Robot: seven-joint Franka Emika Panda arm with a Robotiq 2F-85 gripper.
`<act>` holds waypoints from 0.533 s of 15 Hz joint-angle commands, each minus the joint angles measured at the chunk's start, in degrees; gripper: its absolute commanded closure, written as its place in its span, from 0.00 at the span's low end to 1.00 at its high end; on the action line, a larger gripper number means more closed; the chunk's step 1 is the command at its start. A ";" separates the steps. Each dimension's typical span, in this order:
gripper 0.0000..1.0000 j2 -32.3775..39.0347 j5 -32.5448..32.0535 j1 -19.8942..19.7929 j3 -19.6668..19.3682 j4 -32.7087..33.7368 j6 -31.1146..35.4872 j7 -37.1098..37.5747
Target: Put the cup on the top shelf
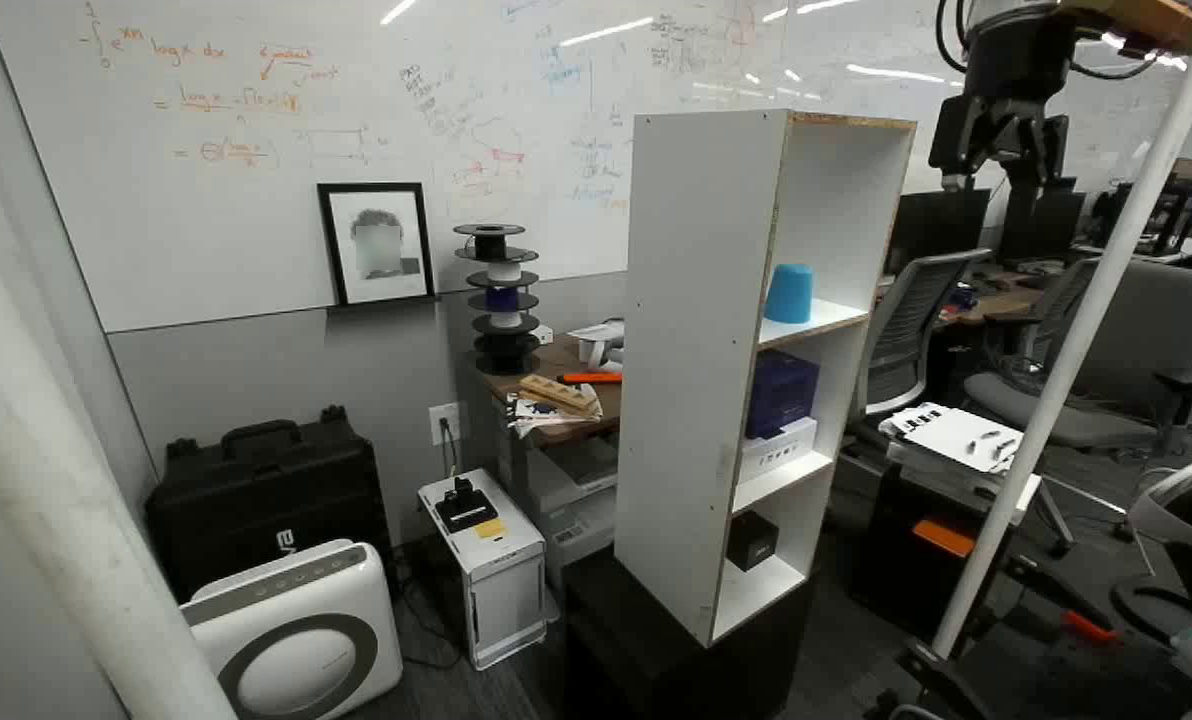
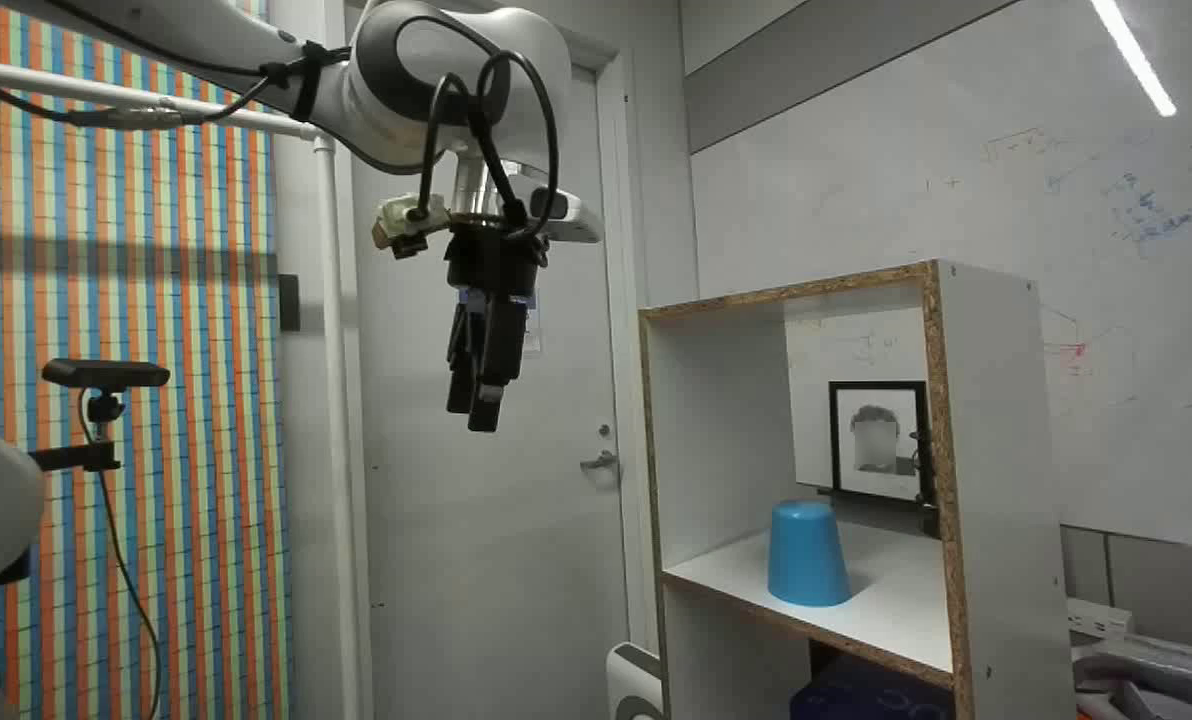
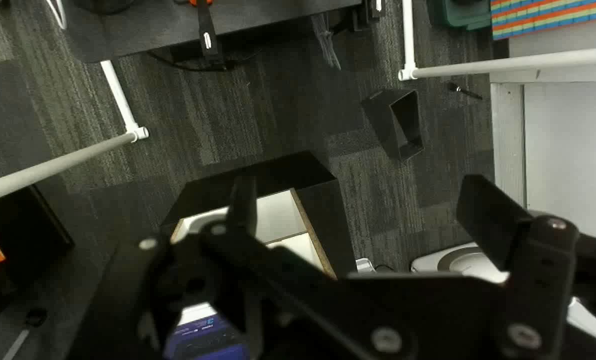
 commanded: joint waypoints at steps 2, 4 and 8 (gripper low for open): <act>0.00 0.01 0.24 -0.66 0.50 0.59 -0.12 -0.29; 0.00 -0.15 0.24 -0.66 0.50 0.76 -0.12 -0.29; 0.00 -4.64 -7.89 -0.79 3.07 -9.65 12.77 -1.43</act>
